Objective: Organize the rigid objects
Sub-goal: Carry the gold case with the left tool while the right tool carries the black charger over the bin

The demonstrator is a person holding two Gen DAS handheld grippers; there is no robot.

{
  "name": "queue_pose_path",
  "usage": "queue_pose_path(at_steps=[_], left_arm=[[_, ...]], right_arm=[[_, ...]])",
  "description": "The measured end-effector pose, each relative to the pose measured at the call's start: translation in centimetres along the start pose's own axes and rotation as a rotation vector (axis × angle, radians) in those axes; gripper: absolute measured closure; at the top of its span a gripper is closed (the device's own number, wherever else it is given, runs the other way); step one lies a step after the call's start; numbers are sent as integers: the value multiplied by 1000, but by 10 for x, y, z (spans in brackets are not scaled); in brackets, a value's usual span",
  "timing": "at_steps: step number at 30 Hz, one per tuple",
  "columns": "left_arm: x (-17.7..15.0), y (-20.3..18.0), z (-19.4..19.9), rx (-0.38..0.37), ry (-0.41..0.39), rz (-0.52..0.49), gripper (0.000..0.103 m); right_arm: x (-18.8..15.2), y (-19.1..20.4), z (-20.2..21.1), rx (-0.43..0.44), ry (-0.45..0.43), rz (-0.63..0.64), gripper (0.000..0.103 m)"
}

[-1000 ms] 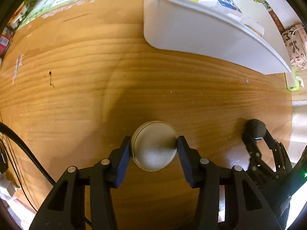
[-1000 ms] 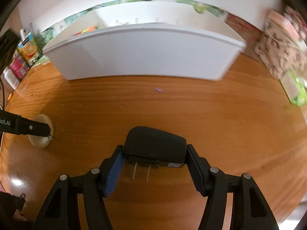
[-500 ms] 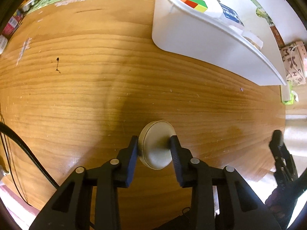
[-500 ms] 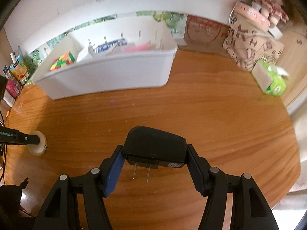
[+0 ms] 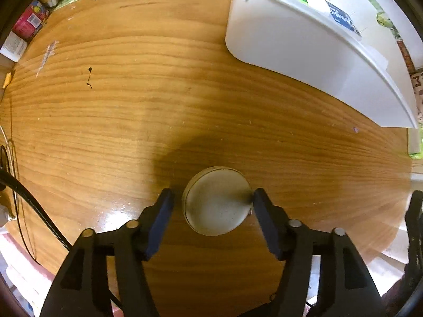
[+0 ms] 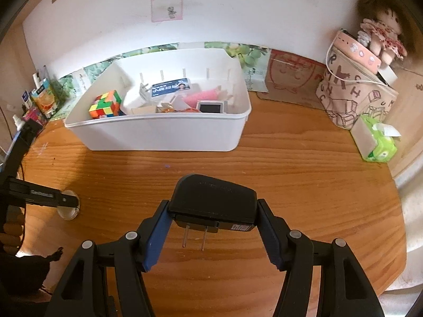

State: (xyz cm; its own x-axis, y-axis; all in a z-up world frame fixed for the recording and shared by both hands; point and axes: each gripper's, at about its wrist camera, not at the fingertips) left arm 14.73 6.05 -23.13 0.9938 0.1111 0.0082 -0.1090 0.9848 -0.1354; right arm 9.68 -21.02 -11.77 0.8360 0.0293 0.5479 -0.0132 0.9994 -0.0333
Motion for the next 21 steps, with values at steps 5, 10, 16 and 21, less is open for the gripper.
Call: queue_pose_path(at_steps=[5, 10, 16, 21], left_arm=[[2, -5, -8, 62, -1, -1, 31], [6, -13, -15, 110, -4, 9, 39], [13, -13, -6, 120, -2, 75, 44], [20, -2, -8, 112, 27, 143, 44]], right_arm=[[0, -4, 1, 16, -6, 7, 39], [2, -8, 2, 28, -13, 11, 39], [9, -14, 0, 51, -19, 36, 39], [21, -19, 0, 80, -21, 60, 39]])
Point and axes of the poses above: each gripper's, at about its wrist camera, not at the fingertips, and z roughly against the way its jaws point, y to its left, x to its top, and after that the axes turned 2 degrees about z, right-handed
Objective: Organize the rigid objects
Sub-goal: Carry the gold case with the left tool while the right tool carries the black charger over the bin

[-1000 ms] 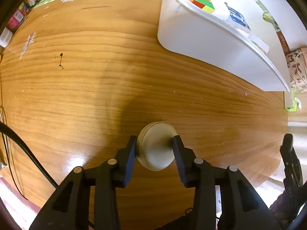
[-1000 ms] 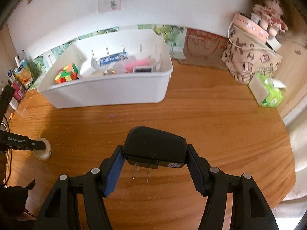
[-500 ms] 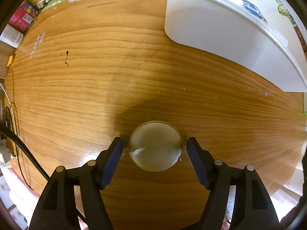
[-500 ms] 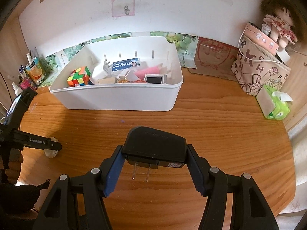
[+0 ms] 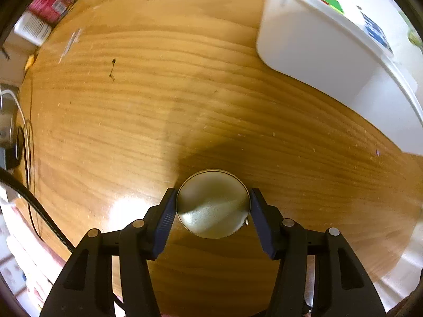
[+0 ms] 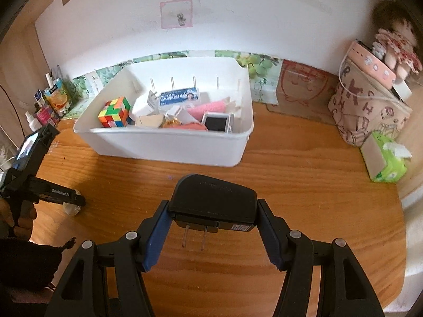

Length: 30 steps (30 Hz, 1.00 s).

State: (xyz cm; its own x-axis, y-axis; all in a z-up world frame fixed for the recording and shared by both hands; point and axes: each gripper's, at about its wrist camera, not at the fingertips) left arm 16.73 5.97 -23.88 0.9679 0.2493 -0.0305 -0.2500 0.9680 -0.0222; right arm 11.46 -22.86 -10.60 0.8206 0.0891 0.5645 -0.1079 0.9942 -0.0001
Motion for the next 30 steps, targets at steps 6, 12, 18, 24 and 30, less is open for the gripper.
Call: queue_pose_path(at_steps=[6, 12, 18, 24, 30], left_arm=[[4, 15, -8, -10, 54, 86, 44], [4, 20, 6, 8, 35, 123, 44], [9, 19, 34, 4, -23, 144, 44], [13, 14, 83, -25, -128, 158, 44], [27, -2, 138, -29, -268, 116, 44]], right_arm=[[25, -8, 2, 29, -31, 42, 39], [51, -15, 0, 62, -76, 76, 39], [72, -12, -1, 100, -141, 114, 39], [91, -3, -1, 146, -211, 162, 39], [112, 5, 3, 179, -275, 191, 39]])
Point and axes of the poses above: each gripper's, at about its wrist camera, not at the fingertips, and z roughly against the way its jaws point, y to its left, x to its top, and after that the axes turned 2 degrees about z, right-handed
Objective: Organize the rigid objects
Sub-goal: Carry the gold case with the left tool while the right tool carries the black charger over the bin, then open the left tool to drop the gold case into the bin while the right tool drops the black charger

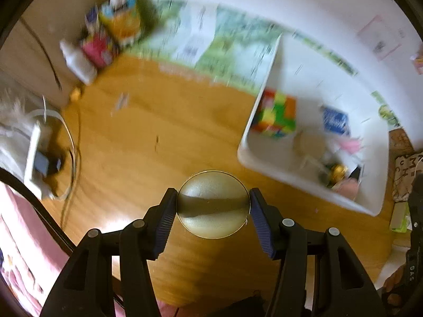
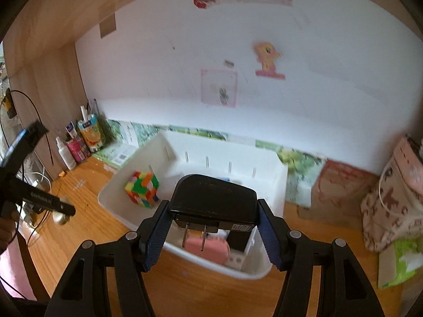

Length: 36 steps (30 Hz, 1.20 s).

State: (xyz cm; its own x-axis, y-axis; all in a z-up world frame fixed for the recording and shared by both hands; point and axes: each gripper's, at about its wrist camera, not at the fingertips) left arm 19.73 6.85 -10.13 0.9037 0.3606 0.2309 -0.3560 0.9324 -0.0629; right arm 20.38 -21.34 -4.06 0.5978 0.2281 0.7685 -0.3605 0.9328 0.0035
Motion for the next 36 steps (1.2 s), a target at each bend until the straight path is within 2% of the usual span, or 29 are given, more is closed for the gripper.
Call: queue_pose_path(at_steps=[6, 11, 20, 23, 30, 31, 33, 36], left_arm=[[18, -29, 28, -51, -99, -67, 44], [27, -54, 43, -124, -195, -121, 44], [26, -108, 44, -238, -390, -226, 44], [25, -126, 33, -282, -394, -258, 44], [28, -140, 18, -293, -378, -287, 43], [28, -140, 18, -294, -380, -285, 41], [29, -139, 19, -296, -386, -288, 29], [29, -135, 22, -326, -372, -300, 25]], right_arm=[[20, -4, -7, 15, -57, 3, 39], [30, -9, -15, 29, -88, -6, 39], [23, -19, -33, 55, -85, -37, 39], [16, -24, -40, 56, -86, -60, 39], [9, -37, -55, 79, -100, -100, 37], [8, -38, -58, 81, -91, -108, 34], [6, -39, -62, 80, -85, -122, 31], [5, -38, -60, 75, -86, -135, 26]])
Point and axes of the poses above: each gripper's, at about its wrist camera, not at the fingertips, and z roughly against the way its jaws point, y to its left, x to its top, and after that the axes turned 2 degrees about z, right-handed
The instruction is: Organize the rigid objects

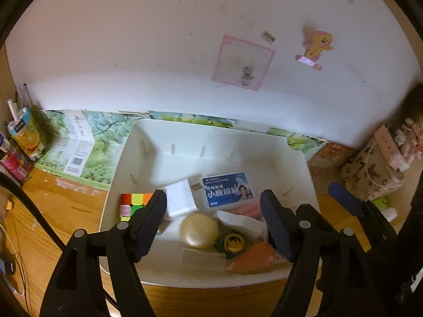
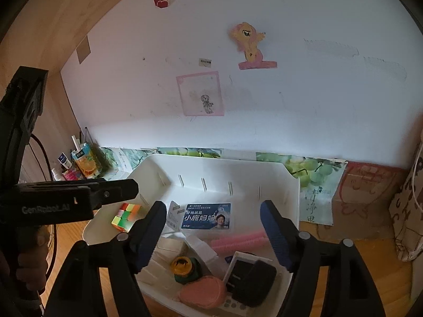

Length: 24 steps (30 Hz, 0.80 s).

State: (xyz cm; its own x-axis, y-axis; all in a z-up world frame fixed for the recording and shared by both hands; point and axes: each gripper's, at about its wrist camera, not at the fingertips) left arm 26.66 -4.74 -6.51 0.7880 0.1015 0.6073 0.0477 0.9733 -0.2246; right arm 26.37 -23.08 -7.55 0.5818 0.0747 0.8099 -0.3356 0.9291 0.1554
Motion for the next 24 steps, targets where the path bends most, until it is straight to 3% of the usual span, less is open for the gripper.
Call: queue_pose_path(at_steps=[4, 13, 17, 24], left_arm=[[-4, 6, 9, -32, 5, 12, 23], [-17, 23, 55, -131, -69, 54, 13], [-36, 32, 75, -195, -51, 65, 3], [-69, 48, 98, -210, -7, 36, 2]], right_arm=[[0, 5, 6, -24, -12, -23, 21], [-4, 29, 42, -73, 20, -96, 15], [-11, 38, 67, -155, 17, -115, 15], [-36, 58, 103, -248, 69, -144, 15]])
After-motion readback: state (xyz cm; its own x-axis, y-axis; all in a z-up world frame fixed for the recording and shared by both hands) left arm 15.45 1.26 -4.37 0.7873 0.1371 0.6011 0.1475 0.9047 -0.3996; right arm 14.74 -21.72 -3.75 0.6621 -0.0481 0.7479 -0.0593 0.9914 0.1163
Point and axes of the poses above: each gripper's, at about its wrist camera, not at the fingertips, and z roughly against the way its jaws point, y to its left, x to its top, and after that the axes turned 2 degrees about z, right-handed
